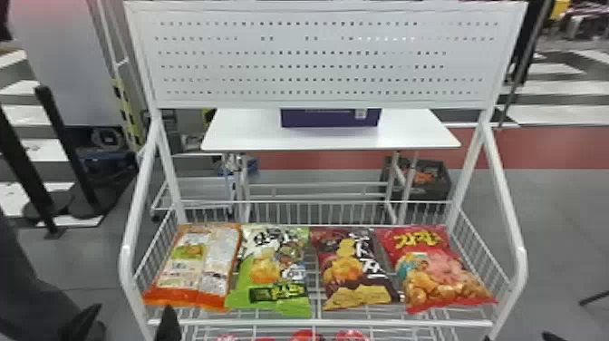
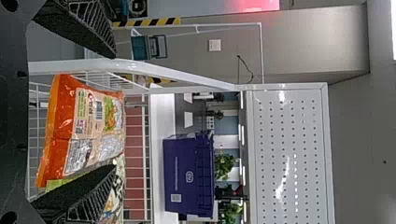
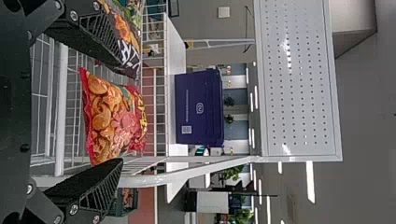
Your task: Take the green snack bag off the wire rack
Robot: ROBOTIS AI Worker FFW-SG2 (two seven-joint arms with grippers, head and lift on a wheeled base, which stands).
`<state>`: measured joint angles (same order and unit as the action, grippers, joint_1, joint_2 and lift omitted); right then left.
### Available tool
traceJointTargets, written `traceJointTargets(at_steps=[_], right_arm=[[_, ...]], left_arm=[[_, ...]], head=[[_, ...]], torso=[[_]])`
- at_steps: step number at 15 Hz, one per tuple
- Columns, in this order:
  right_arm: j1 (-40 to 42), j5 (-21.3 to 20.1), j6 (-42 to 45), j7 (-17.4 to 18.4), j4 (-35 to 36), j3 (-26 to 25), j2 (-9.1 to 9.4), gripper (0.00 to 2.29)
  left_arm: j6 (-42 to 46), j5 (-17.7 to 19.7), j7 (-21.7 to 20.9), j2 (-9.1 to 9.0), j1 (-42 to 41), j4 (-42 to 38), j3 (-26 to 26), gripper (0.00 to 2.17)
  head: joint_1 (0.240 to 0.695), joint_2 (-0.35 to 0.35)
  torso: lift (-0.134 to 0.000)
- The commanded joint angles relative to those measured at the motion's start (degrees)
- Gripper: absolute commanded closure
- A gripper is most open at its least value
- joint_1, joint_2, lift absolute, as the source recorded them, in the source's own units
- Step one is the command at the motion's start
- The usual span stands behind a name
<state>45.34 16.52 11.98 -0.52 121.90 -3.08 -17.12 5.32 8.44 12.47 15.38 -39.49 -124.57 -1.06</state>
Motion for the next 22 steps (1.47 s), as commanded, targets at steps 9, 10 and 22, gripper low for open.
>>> traceJointTargets(at_steps=[9,10,22], right_arm=[[-0.5,0.1,0.0,0.0,-0.4,0.0,-0.11,0.16],[-0.5,0.1,0.0,0.0,-0.4,0.0,-0.11,0.16],[-1.0,-0.5,0.4,0.0,-1.5,0.4,1.03,0.16]], left_arm=[[0.0,0.1,0.0,-0.26,0.0,-0.1,0.1,0.04],[0.0,0.1,0.0,-0.35,0.0,-0.1,0.1,0.04],[-16.7,-2.0,-0.3,-1.41,23.6,11.1,-20.0,0.05]], head=[[0.499,0.000],[0.499,0.000],[0.499,0.000]], torso=[[0.000],[0.000],[0.000]])
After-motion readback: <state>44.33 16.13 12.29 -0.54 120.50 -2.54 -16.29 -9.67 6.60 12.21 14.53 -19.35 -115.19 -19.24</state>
